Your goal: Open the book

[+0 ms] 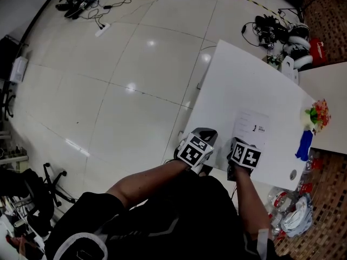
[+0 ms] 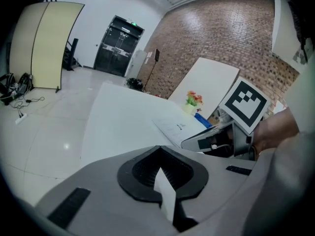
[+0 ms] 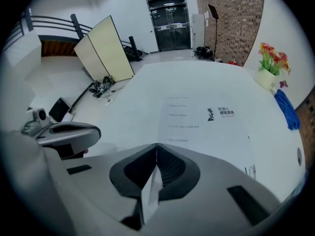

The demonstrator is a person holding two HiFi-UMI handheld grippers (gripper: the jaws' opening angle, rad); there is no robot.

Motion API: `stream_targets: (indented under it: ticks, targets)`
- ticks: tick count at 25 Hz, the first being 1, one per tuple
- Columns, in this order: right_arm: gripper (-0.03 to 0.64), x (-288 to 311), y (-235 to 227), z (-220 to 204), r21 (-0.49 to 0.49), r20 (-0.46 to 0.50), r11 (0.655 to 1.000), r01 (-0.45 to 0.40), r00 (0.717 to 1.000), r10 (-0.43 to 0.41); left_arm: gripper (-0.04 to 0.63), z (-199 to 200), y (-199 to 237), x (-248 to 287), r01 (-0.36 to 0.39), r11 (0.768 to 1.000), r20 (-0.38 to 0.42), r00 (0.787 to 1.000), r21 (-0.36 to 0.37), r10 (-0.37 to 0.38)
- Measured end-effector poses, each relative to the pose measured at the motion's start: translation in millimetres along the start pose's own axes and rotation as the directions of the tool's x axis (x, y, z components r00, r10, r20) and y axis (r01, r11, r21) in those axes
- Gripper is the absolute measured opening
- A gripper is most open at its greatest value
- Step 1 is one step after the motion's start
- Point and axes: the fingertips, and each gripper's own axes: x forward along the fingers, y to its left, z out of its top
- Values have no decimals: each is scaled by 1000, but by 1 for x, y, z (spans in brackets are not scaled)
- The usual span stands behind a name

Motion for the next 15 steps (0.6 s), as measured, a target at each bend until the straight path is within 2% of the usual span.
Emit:
stream_targets:
  ticks: [3, 10, 15]
  targets:
    - [3, -11, -3, 4, 62, 24, 997, -47, 999, 46, -5, 5, -1, 2, 0, 1000, 7, 1000, -1, 0]
    - [-2, -56, -16, 24, 122, 122, 983, -134, 985, 119, -5, 21, -14, 10, 27, 999, 22, 999, 26, -27]
    - [-2, -97, -63, 39, 167, 203, 970, -176, 969, 140, -5, 41, -40, 24, 33, 998, 44, 998, 59, -35]
